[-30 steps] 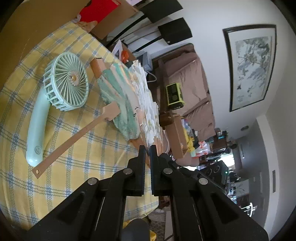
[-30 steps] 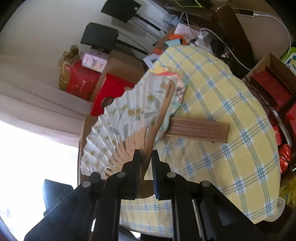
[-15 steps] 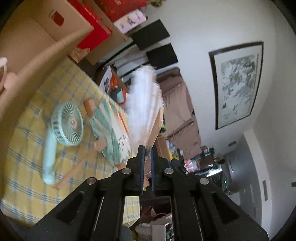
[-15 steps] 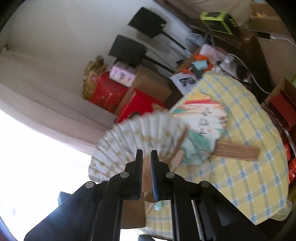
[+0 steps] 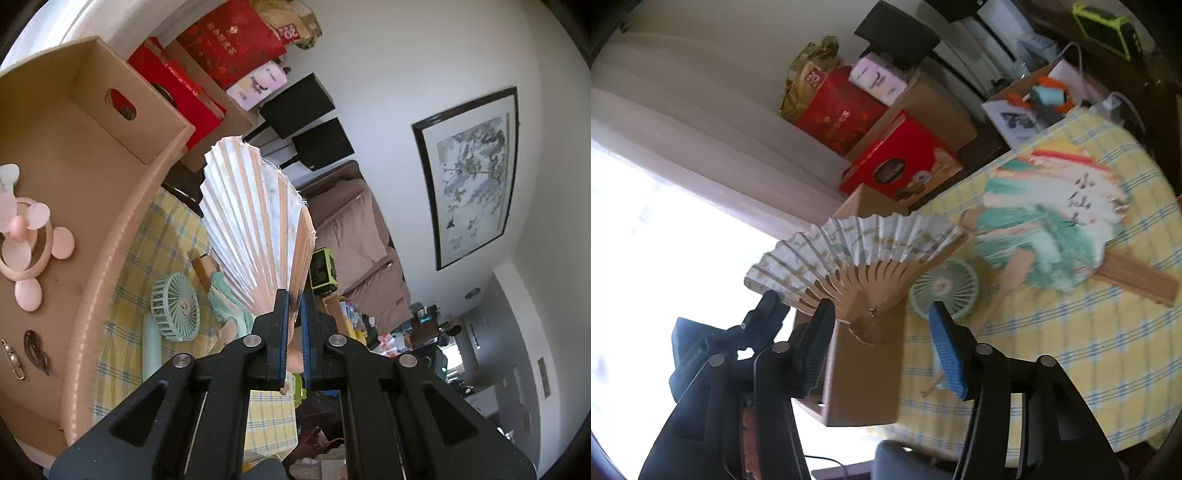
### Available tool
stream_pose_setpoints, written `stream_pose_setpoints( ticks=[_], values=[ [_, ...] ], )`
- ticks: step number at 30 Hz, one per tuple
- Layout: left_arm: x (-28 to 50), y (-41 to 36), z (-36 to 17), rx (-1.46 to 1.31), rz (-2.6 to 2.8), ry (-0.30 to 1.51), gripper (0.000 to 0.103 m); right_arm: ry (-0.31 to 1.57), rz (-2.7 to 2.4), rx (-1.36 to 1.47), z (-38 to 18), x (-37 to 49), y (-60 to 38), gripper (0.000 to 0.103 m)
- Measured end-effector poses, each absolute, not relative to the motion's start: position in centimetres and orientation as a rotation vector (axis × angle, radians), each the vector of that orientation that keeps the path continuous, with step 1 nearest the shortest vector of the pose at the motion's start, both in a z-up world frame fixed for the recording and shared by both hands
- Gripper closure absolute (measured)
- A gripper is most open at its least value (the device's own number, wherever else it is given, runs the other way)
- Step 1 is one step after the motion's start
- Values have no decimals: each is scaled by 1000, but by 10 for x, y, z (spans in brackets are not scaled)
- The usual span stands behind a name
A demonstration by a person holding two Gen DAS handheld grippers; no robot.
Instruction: Organize objects
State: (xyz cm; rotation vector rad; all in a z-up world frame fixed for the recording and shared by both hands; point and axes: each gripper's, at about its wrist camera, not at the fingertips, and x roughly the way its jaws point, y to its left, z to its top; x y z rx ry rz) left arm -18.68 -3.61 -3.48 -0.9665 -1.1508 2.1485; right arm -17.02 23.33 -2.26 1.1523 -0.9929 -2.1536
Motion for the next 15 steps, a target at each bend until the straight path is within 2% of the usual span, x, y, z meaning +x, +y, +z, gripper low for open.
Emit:
stream_pose_setpoints(
  ticks=[8, 10, 11, 15],
  values=[
    [-179, -46, -33, -924, 2146, -1167, 97, -1122, -2018, 1171, -38, -181, 208, 43],
    [-178, -47, -32, -918, 2141, -1164, 97, -1165, -2004, 1162, -40, -183, 206, 53],
    [-178, -48, -32, -917, 2142, -1161, 97, -1170, -2004, 1156, -39, -184, 205, 63],
    [-178, -62, -32, -911, 2154, -1175, 97, -1099, -2055, 1145, -28, -188, 198, 71]
  ],
)
